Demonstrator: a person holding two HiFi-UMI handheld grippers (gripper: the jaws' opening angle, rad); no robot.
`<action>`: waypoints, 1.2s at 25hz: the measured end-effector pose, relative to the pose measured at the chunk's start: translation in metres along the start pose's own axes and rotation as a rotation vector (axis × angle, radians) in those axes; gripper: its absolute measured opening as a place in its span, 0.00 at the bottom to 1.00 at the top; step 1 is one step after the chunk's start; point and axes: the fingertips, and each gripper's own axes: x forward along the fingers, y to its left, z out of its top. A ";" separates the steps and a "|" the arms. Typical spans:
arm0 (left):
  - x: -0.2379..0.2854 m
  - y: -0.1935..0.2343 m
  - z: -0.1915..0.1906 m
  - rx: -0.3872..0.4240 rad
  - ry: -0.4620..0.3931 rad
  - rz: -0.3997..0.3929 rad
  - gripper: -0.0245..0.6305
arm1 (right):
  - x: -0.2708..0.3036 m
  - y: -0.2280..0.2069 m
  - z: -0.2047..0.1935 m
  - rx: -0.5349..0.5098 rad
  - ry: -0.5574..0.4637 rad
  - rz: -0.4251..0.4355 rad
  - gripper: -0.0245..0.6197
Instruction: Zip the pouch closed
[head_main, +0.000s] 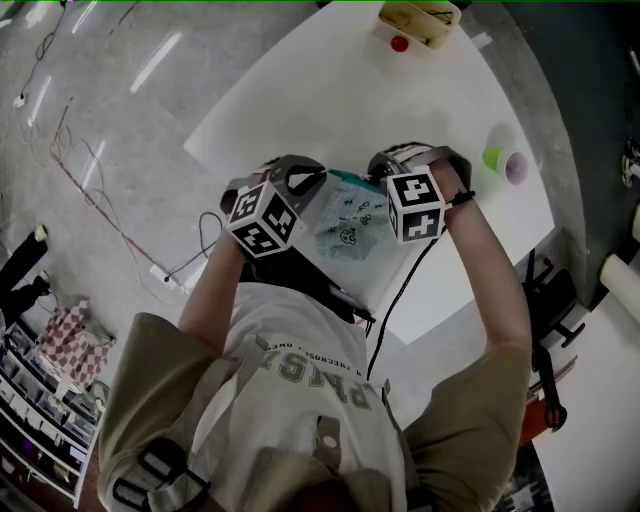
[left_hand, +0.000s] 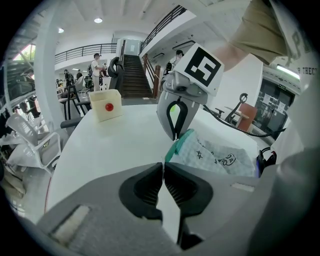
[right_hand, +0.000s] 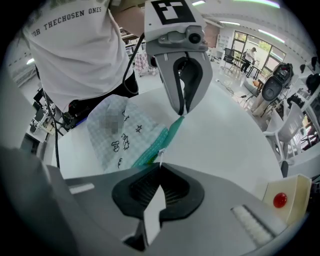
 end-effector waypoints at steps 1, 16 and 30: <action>0.000 0.000 0.000 -0.002 -0.001 0.000 0.08 | 0.000 0.000 0.000 0.004 0.000 0.001 0.04; 0.001 -0.006 0.002 -0.002 -0.002 0.001 0.08 | -0.003 0.008 -0.001 0.012 0.005 -0.008 0.04; 0.004 -0.003 -0.002 0.000 0.012 0.014 0.08 | 0.000 0.017 -0.014 0.011 0.045 -0.007 0.04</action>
